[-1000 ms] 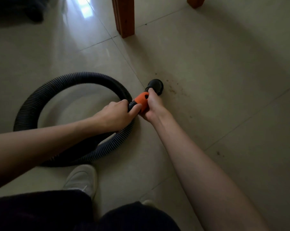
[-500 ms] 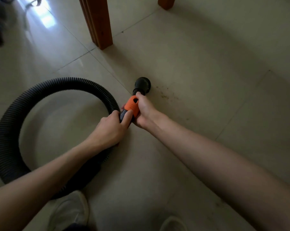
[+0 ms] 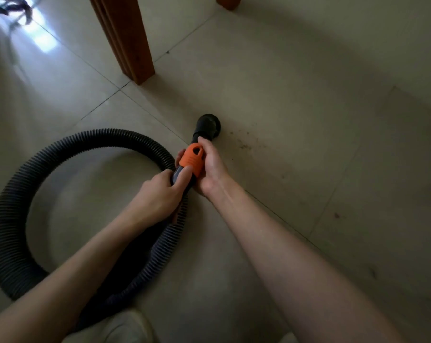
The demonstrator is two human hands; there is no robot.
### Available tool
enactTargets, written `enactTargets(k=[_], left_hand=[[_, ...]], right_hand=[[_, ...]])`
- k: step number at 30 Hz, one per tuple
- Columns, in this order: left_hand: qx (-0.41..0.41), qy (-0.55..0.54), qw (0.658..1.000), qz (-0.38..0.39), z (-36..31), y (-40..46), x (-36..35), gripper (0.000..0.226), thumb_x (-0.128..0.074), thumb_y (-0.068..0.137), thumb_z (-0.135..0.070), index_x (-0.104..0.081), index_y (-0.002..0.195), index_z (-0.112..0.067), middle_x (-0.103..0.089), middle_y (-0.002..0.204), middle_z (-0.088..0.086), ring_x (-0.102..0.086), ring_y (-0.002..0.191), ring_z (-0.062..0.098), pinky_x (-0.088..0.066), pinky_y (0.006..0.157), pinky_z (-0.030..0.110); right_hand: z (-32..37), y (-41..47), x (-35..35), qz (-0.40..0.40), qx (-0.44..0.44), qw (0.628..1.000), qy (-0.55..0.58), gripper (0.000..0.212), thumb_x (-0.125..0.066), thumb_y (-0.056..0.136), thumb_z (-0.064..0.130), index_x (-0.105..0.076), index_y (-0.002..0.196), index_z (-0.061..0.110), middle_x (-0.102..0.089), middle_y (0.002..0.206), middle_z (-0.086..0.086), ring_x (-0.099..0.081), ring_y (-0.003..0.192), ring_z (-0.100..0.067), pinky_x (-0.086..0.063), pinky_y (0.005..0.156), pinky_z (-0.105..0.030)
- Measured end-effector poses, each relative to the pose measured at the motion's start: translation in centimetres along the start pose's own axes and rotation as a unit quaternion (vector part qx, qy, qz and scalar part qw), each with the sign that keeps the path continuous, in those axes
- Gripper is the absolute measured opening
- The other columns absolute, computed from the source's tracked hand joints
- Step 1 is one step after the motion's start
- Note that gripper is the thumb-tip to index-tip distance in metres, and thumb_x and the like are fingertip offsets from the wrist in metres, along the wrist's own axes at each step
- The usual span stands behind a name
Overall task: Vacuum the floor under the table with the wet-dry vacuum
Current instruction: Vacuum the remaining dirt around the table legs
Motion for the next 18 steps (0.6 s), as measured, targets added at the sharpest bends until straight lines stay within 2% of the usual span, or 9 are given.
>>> enactTargets(k=[2, 4, 8, 10, 12, 18], left_hand=[[0.0, -0.008, 1.0, 0.006, 0.0, 0.0, 0.0, 0.043, -0.034, 0.094, -0.054, -0.053, 0.09, -0.017, -0.062, 0.083, 0.011, -0.062, 0.07, 0.023, -0.053, 0.072, 0.038], [0.0, -0.003, 1.0, 0.006, -0.2, 0.2, 0.3, 0.042, -0.035, 0.093, -0.054, -0.052, 0.089, -0.017, -0.063, 0.081, 0.011, -0.061, 0.067, 0.023, -0.056, 0.071, 0.039], [-0.009, 0.032, 0.999, 0.013, -1.2, 1.1, 1.1, 0.041, -0.033, 0.094, -0.054, -0.051, 0.085, -0.018, -0.063, 0.073, 0.008, -0.06, 0.048, 0.013, -0.049, 0.046, 0.023], [-0.011, 0.036, 0.999, 0.025, -1.8, 1.5, 1.1, 0.042, -0.033, 0.094, -0.054, -0.051, 0.086, -0.017, -0.062, 0.07, 0.007, -0.057, 0.042, 0.01, -0.047, 0.041, 0.019], [-0.012, 0.045, 0.998, 0.03, -2.1, 1.8, 1.0, 0.042, -0.033, 0.094, -0.055, -0.051, 0.086, -0.018, -0.062, 0.07, 0.006, -0.057, 0.044, 0.01, -0.047, 0.042, 0.018], [-0.02, 0.021, 0.998, 0.056, -1.2, 0.7, -0.6, 0.044, -0.035, 0.093, -0.055, -0.054, 0.091, -0.016, -0.061, 0.071, 0.006, -0.057, 0.051, 0.013, -0.048, 0.052, 0.025]], right_hand=[[-0.3, 0.3, -0.1, -0.007, 0.005, 1.0, -0.003, 0.04, -0.047, 0.094, 0.045, -0.051, 0.082, 0.007, -0.057, 0.05, -0.003, -0.056, 0.051, -0.017, -0.048, 0.054, -0.026], [-0.1, 0.7, -0.5, -0.018, 0.013, 1.0, -0.002, 0.041, -0.045, 0.095, 0.045, -0.049, 0.082, 0.006, -0.055, 0.048, -0.004, -0.055, 0.044, -0.016, -0.048, 0.047, -0.02], [1.1, 1.1, -0.9, -0.043, 0.035, 0.998, -0.011, 0.04, -0.04, 0.096, 0.043, -0.048, 0.093, 0.003, -0.053, 0.057, -0.01, -0.053, 0.039, -0.018, -0.046, 0.041, -0.018], [1.6, 1.4, -0.8, -0.055, 0.045, 0.997, 0.001, 0.041, -0.039, 0.096, 0.043, -0.048, 0.095, 0.002, -0.053, 0.057, -0.01, -0.053, 0.039, -0.018, -0.045, 0.041, -0.018], [2.0, 1.5, -0.6, -0.063, 0.054, 0.996, 0.014, 0.042, -0.04, 0.097, 0.043, -0.048, 0.096, 0.001, -0.053, 0.054, -0.008, -0.053, 0.04, -0.018, -0.046, 0.044, -0.02], [0.8, 0.0, 1.2, -0.083, 0.05, 0.995, 0.003, 0.044, -0.038, 0.098, 0.044, -0.05, 0.102, 0.002, -0.053, 0.069, -0.008, -0.054, 0.053, -0.017, -0.049, 0.045, -0.019]])
Point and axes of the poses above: each hand's wrist, its own y-axis towards the middle knuckle, its own x-axis out of the back of the hand, z = x × y, the point moved 10 cm from there along y, towards the middle knuckle
